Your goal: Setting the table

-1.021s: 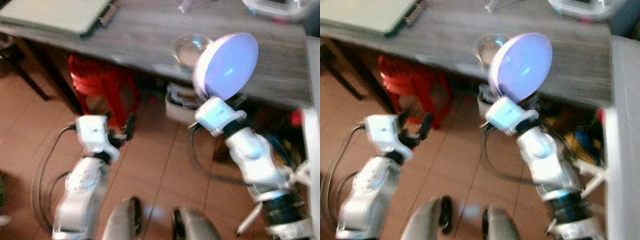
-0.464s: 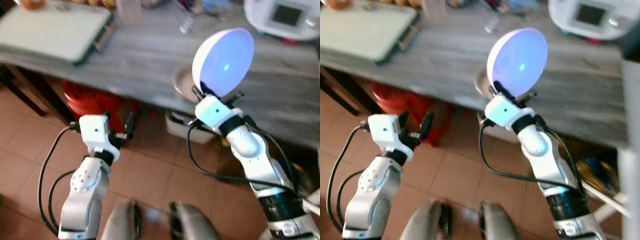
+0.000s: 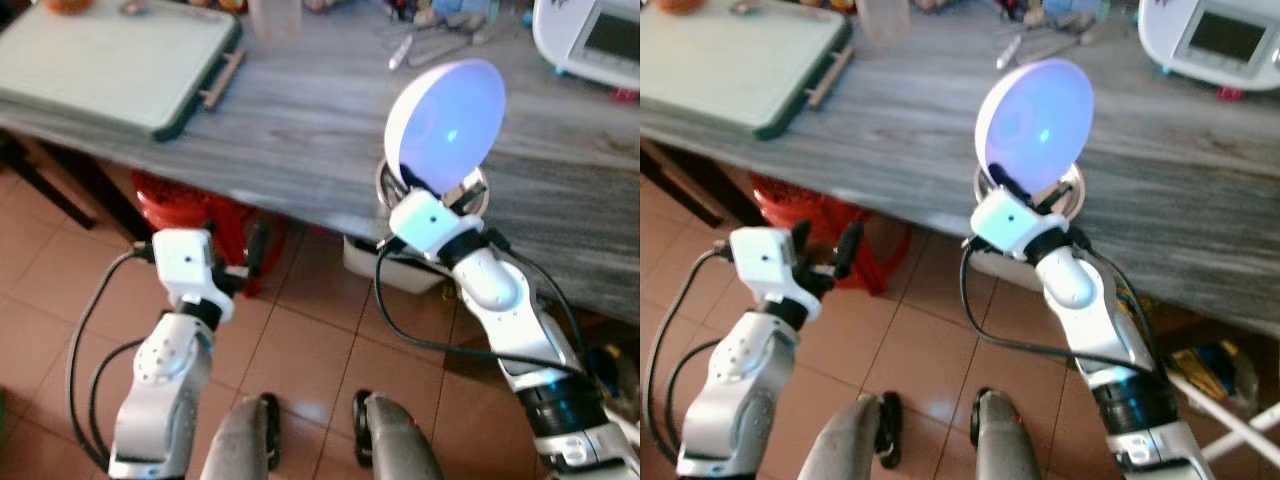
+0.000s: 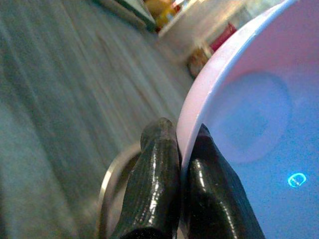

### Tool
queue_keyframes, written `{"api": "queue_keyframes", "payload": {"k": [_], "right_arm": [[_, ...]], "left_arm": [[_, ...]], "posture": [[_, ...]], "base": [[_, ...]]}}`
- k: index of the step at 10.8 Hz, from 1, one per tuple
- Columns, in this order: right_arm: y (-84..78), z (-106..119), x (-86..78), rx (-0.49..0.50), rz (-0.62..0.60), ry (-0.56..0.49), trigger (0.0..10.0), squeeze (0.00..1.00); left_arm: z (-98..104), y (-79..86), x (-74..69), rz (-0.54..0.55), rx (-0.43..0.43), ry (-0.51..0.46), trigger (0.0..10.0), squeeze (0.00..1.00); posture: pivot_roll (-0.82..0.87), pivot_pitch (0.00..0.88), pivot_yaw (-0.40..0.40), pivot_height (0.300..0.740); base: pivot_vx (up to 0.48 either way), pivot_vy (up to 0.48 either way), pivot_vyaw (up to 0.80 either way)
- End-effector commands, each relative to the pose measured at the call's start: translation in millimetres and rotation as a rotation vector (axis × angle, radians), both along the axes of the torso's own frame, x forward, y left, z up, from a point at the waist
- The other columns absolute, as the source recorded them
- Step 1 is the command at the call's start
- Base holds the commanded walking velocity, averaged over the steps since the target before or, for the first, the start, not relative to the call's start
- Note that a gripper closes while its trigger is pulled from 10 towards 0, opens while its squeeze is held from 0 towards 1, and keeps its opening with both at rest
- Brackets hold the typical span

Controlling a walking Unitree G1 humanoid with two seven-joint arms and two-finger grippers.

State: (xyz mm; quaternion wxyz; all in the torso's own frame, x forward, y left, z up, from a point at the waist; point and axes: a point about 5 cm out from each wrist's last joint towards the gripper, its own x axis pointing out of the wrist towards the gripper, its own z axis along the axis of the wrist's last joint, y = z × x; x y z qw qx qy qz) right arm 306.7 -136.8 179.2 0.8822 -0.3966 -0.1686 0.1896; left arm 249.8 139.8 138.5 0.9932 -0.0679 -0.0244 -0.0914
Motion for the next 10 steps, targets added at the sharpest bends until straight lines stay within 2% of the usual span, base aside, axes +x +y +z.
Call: {"api": "queue_keyframes", "payload": {"k": [1, 6, 8, 10], "right_arm": [[-0.7, 2, 2.0, -0.012, 0.019, 0.000, 10.0, 0.00], [-12.1, 19, 24.9, -0.091, 0.038, -0.006, 10.0, 0.00], [-12.6, 32, 46.4, -0.136, 0.090, 0.070, 10.0, 0.00], [-12.6, 37, 53.7, -0.185, 0.118, 0.096, 10.0, 0.00]], "left_arm": [[-2, 4.0, -3.4, 0.026, 0.018, 0.012, 10.0, 0.00], [-4, 7.6, -6.3, 0.047, 0.041, 0.036, 10.0, 0.00], [-7, 8.4, -12.9, 0.045, 0.060, 0.067, 10.0, 0.00], [-7, 10.1, -13.3, 0.056, 0.064, 0.071, 10.0, 0.00]], "posture": [[-0.01, 0.241, 0.006, 0.740], [0.00, 0.261, 0.015, 0.740], [0.02, 0.284, 0.018, 0.740], [0.02, 0.287, 0.018, 0.740]], "base": [[0.000, 0.000, 0.00], [0.000, 0.000, 0.00], [0.000, 0.000, 0.00], [0.000, 0.000, 0.00]]}}
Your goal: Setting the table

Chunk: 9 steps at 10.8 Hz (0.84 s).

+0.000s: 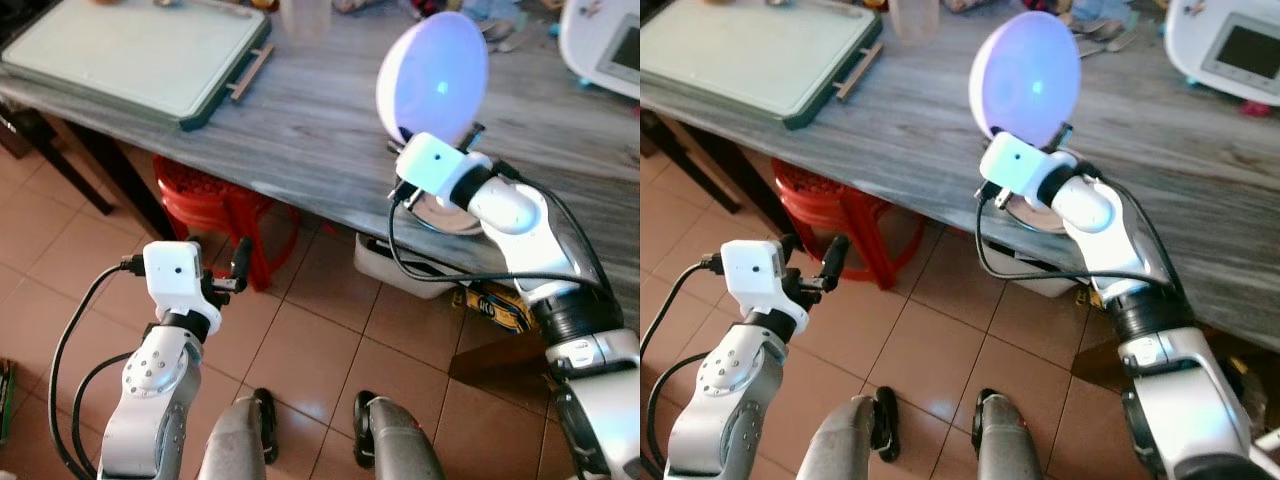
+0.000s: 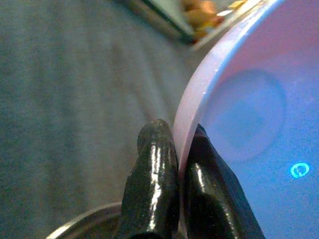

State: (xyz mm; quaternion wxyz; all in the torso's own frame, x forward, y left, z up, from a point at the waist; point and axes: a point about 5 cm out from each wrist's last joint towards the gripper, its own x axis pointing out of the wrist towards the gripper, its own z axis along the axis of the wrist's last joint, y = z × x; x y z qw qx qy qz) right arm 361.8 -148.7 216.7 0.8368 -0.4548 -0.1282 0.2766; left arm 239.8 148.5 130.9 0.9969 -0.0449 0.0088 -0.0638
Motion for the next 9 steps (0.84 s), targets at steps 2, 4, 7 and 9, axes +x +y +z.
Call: {"api": "queue_keyframes", "payload": {"k": [2, 4, 7, 9], "right_arm": [[3.2, -2, 3.0, -0.114, 0.098, 0.083, 10.0, 0.00], [-1.1, -3, 3.9, -0.158, 0.110, 0.107, 10.0, 0.00], [-7.7, -5, 4.9, -0.196, 0.117, 0.109, 10.0, 0.00], [-11.9, -6, 7.1, -0.243, 0.128, 0.094, 10.0, 0.00]], "left_arm": [[0, 0.3, -3.8, 0.003, 0.013, 0.013, 10.0, 0.00], [-1, -0.7, -3.7, 0.002, 0.012, 0.019, 10.0, 0.00], [-2, -1.7, -3.5, 0.002, 0.009, 0.031, 10.0, 0.00], [-3, -2.2, -3.8, 0.005, 0.007, 0.038, 10.0, 0.00]], "posture": [[0.02, 0.286, 0.017, 0.740], [0.02, 0.285, 0.016, 0.740], [0.01, 0.283, 0.010, 0.740], [0.01, 0.283, 0.010, 0.740]], "base": [[0.000, 0.000, 0.00], [0.000, 0.000, 0.00], [0.000, 0.000, 0.00], [0.000, 0.000, 0.00]]}}
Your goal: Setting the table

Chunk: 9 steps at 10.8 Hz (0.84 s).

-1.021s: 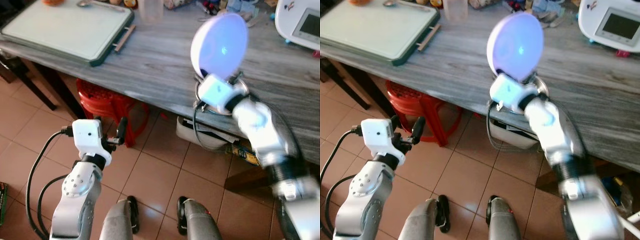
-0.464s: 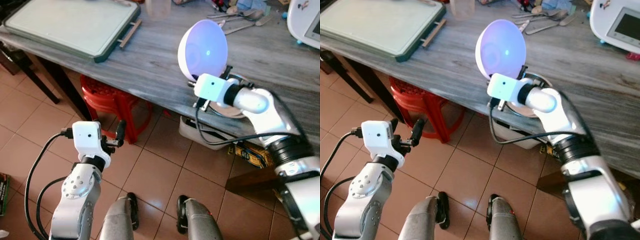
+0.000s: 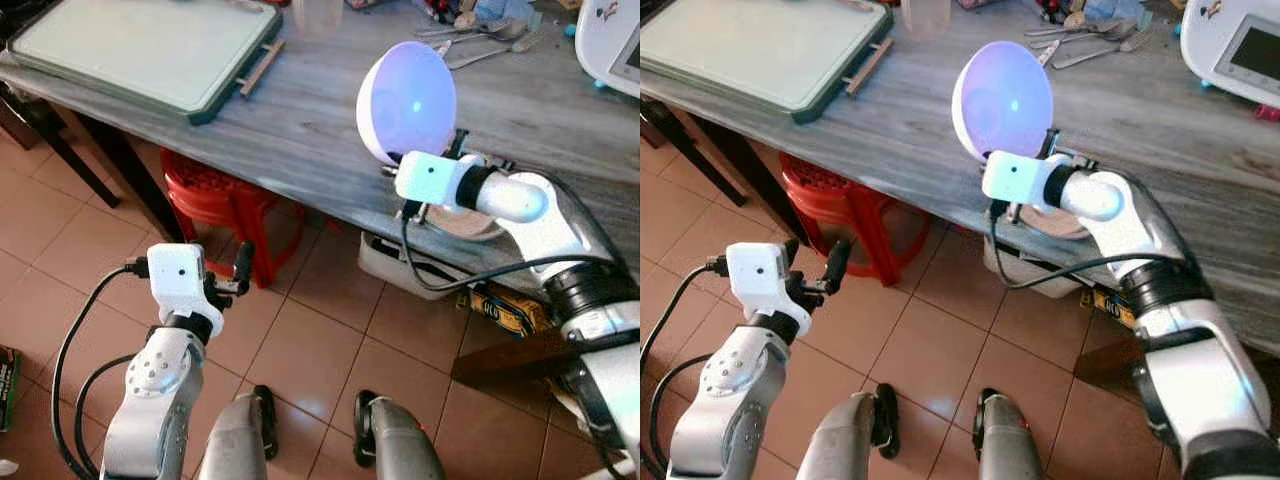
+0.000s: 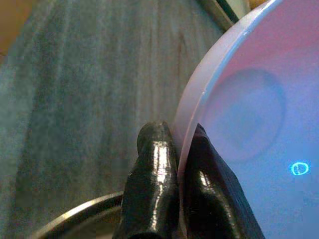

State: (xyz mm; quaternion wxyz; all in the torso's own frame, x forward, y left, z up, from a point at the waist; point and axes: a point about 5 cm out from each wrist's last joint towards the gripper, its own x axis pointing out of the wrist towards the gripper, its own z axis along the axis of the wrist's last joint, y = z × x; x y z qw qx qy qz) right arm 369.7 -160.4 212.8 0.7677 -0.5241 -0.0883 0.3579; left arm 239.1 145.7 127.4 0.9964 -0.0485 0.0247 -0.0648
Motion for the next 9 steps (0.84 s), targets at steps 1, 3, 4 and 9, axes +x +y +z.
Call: {"api": "queue_keyframes", "payload": {"k": [1, 3, 4, 9], "right_arm": [[-1.8, -1.6, 0.4, -0.034, 0.006, -0.004, 10.0, 0.00], [-2.1, -2.4, 1.2, -0.042, 0.027, -0.031, 10.0, 0.00], [-1.2, -2.6, 1.0, -0.041, 0.036, -0.043, 10.0, 0.00], [-9.3, -3.0, 6.0, -0.065, 0.002, -0.092, 10.0, 0.00]], "left_arm": [[-0.1, 0.6, -3.0, 0.009, 0.012, 0.007, 10.0, 0.00], [-0.6, 0.6, -2.7, 0.009, 0.015, 0.012, 10.0, 0.00], [-0.4, 0.7, -3.2, 0.008, 0.017, 0.012, 10.0, 0.00], [-2.5, 0.7, -2.4, 0.009, 0.021, 0.023, 10.0, 0.00]], "posture": [[0.01, 0.283, 0.010, 0.740], [0.02, 0.283, 0.010, 0.740], [0.02, 0.283, 0.012, 0.740], [0.02, 0.282, 0.013, 0.740]], "base": [[0.000, 0.000, 0.00], [0.000, 0.000, 0.00], [0.000, 0.000, 0.00], [0.000, 0.000, 0.00]]}}
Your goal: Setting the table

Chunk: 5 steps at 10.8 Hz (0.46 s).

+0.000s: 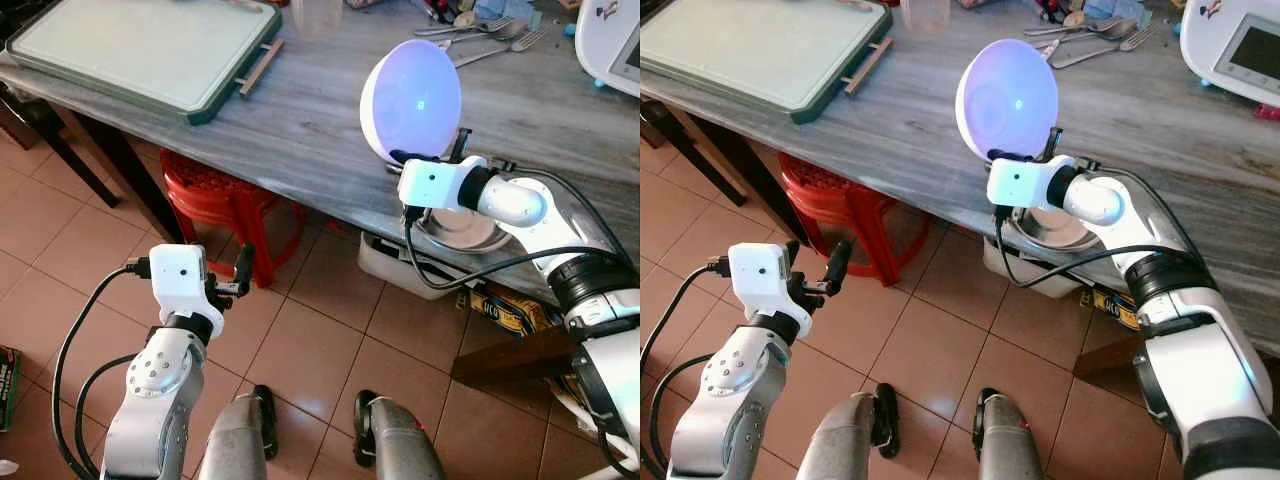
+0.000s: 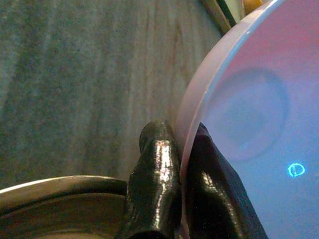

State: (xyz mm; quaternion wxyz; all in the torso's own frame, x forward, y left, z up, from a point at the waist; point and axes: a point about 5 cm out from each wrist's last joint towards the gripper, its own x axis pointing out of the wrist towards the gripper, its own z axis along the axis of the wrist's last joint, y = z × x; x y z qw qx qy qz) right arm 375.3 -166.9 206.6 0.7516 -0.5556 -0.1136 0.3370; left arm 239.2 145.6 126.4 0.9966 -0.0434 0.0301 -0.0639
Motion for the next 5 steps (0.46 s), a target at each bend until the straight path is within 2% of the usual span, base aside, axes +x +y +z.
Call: {"api": "queue_keyframes", "payload": {"k": [1, 2, 3, 4, 5], "right_arm": [[-4.4, 1.2, 1.1, -0.024, -0.004, 0.000, 10.0, 0.00], [-5.2, -0.1, 1.7, -0.024, -0.005, 0.005, 10.0, 0.00], [-5.7, -0.7, 2.0, -0.025, -0.005, 0.008, 10.0, 0.41], [-7.5, -0.3, 2.7, -0.028, -0.012, 0.008, 10.0, 1.00], [-9.5, -0.2, 3.2, -0.039, -0.019, 0.005, 10.0, 0.98]], "left_arm": [[-1.7, 0.4, -2.1, 0.008, 0.010, 0.013, 10.0, 0.00], [-1.8, 0.2, -2.0, 0.009, 0.011, 0.014, 10.0, 0.00], [-1.8, 0.3, -1.9, 0.009, 0.011, 0.014, 10.0, 0.00], [-2.2, 0.3, -1.8, 0.010, 0.012, 0.015, 10.0, 0.00], [-2.2, -0.1, -1.7, 0.009, 0.012, 0.016, 10.0, 0.00]], "posture": [[0.02, 0.278, 0.012, 0.740], [0.02, 0.277, 0.011, 0.740], [0.02, 0.277, 0.011, 0.740], [0.02, 0.274, 0.011, 0.740], [0.02, 0.274, 0.011, 0.740]], "base": [[0.000, 0.000, 0.00], [0.000, 0.000, 0.00], [0.000, 0.000, 0.00], [0.000, 0.000, 0.00], [0.000, 0.000, 0.00]]}}
